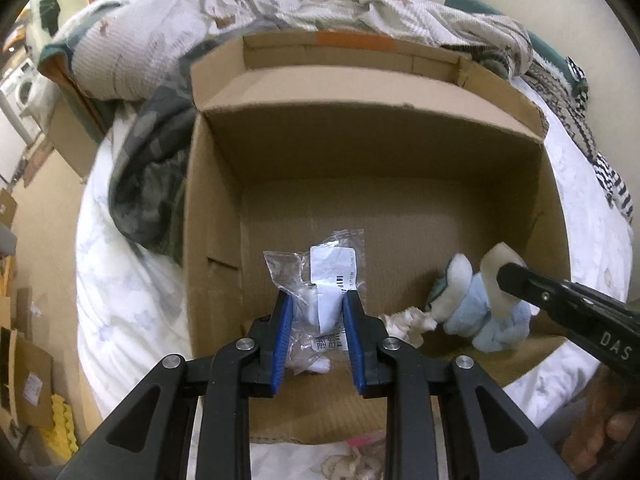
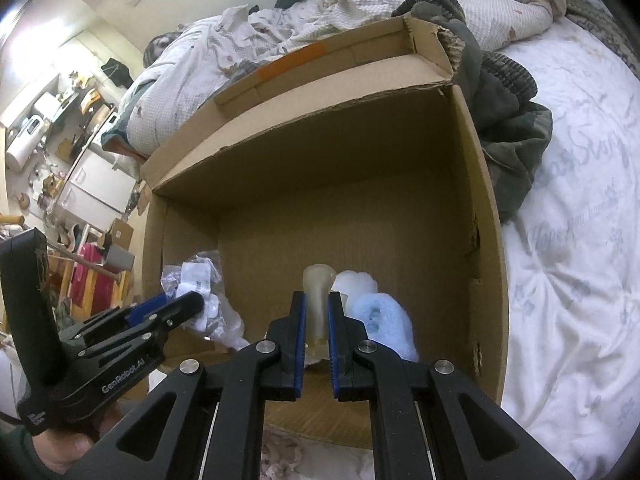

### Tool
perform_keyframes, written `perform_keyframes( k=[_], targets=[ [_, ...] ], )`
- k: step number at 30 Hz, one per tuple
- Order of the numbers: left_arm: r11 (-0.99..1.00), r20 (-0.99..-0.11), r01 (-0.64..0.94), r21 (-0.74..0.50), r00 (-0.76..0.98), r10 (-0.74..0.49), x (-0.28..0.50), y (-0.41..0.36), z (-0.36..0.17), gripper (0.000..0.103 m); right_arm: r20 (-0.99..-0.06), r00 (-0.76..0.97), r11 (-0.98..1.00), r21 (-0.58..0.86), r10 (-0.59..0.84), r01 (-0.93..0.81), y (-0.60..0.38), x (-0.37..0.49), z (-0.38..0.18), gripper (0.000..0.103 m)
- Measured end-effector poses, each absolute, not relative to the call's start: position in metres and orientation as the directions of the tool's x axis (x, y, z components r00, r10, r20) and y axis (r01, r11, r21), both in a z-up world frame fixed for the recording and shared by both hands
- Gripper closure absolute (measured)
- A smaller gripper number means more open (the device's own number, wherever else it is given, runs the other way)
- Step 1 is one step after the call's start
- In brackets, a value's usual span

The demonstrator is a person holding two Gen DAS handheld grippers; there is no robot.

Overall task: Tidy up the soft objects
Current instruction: 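Lower both items into the box and open both tools, then withdraw both open tools from the box toward the pink squishy and doll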

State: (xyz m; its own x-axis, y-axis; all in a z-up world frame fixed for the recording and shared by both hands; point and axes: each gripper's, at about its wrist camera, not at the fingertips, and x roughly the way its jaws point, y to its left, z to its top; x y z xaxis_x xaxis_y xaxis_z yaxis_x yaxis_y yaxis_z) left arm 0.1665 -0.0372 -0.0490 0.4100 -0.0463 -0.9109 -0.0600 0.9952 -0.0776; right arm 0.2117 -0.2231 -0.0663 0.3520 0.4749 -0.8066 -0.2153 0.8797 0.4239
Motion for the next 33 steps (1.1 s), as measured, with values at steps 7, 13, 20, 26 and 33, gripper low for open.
perform_keyframes(
  k=[7, 13, 20, 26, 33],
  targets=[
    [0.998, -0.914, -0.047, -0.042, 0.405, -0.02, 0.165, -0.043, -0.047, 0.038, -0.798, 0.36, 0.875, 0.433, 0.484, -0.217, -0.222, 0.212, -0.066, 0.091],
    [0.998, -0.908, -0.051, -0.044, 0.419, -0.018, 0.163, -0.041, -0.042, 0.036, -0.782, 0.377, 0.868, 0.463, 0.496, -0.182, -0.231, 0.212, -0.064, 0.024],
    [0.997, -0.908, -0.066, -0.04, 0.419, -0.009, 0.163, -0.038, -0.042, 0.036, -0.782, 0.395, 0.874, 0.456, 0.482, -0.166, -0.235, 0.211, -0.063, 0.02],
    [0.997, -0.9, -0.068, -0.032, 0.436, 0.001, 0.157, -0.038, -0.036, 0.036, -0.775, 0.406, 0.874, 0.452, 0.485, -0.18, -0.233, 0.207, -0.058, 0.02],
    [0.997, -0.891, -0.072, -0.022, 0.454, 0.013, 0.135, -0.03, -0.026, 0.036, -0.782, 0.415, 0.885, 0.412, 0.465, -0.216, -0.228, 0.197, -0.052, 0.02]
  ],
)
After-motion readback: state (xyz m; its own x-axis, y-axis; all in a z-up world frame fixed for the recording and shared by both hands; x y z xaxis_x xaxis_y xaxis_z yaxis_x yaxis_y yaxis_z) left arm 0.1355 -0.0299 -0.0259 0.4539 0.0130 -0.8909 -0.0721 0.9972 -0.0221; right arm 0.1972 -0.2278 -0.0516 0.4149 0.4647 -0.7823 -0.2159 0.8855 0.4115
